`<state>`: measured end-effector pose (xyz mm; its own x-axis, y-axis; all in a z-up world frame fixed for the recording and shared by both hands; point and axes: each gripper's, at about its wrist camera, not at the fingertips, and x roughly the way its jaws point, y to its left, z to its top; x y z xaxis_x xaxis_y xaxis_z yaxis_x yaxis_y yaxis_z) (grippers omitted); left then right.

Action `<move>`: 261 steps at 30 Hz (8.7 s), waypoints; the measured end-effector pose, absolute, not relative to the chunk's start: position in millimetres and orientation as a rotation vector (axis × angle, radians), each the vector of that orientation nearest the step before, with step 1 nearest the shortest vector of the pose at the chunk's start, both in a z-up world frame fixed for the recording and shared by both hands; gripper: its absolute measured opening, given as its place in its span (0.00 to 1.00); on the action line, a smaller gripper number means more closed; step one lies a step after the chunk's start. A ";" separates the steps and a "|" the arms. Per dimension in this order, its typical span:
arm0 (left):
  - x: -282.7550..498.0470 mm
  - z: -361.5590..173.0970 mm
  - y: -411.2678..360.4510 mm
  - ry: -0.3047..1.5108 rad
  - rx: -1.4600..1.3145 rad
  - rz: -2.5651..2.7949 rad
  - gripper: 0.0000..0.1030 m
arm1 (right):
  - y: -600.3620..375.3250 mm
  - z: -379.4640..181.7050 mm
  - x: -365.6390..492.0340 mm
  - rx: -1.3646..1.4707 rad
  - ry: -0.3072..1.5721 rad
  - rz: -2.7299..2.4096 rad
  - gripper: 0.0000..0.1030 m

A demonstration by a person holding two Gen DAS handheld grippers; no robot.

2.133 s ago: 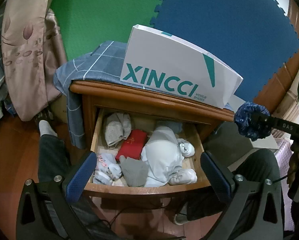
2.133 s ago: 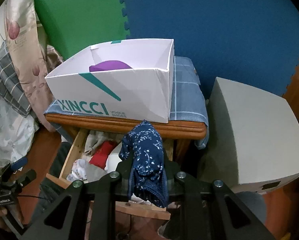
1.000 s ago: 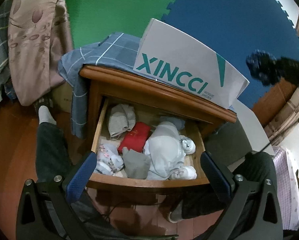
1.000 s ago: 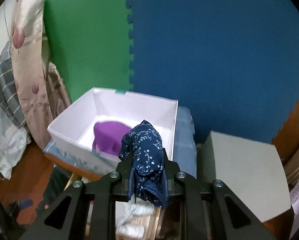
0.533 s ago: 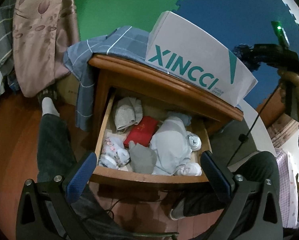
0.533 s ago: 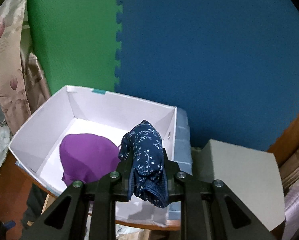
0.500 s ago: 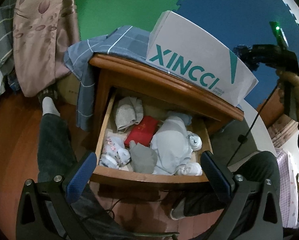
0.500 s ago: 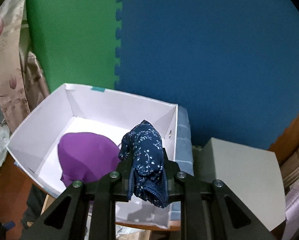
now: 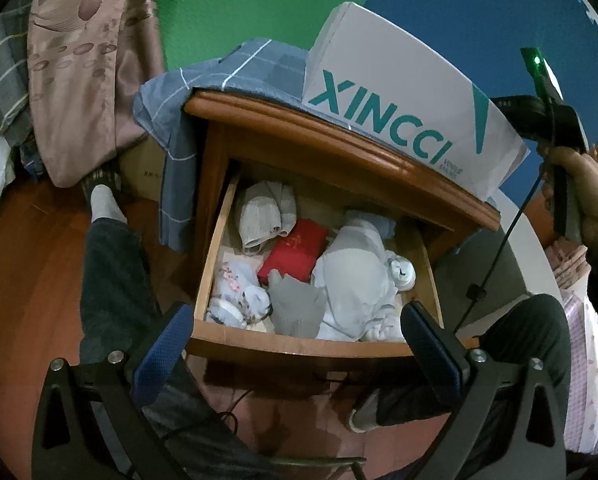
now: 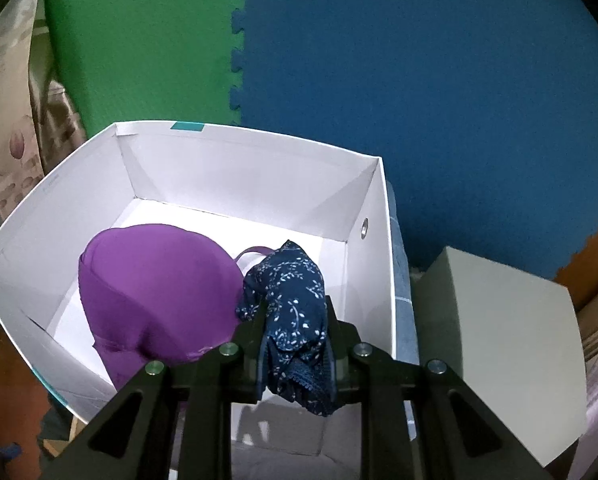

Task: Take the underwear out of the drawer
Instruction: 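Carry the navy briefs with the right gripper into the white box, then open the right gripper to release the navy briefs in the box, then grasp a white folded garment in the drawer with the left gripper, then lift the white garment with the left gripper over the white box, then open the left gripper to drop the white garment into the box, then lower the right gripper into the drawer toward the grey knit sock, then close the right gripper on the grey knit sock, then lift the grey sock with the right gripper over the white box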

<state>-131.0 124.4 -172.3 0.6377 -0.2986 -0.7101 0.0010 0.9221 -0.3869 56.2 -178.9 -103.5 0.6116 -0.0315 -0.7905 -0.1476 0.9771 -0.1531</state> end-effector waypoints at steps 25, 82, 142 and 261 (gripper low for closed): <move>-114.4 -165.7 52.9 0.933 -0.138 -0.227 0.99 | -317.4 -61.6 -58.4 0.077 0.523 0.056 0.83; 18.6 -255.6 -181.7 0.838 0.867 -0.720 0.29 | -364.5 -132.5 -82.4 0.218 0.683 0.015 0.83; 153.3 -3.2 69.4 0.789 -0.304 -0.057 0.29 | -337.0 -132.7 -77.2 0.089 0.722 0.036 0.83; -162.7 -136.7 117.5 0.679 -0.259 -0.220 0.99 | -172.9 -91.8 -118.3 -0.055 0.830 0.385 0.32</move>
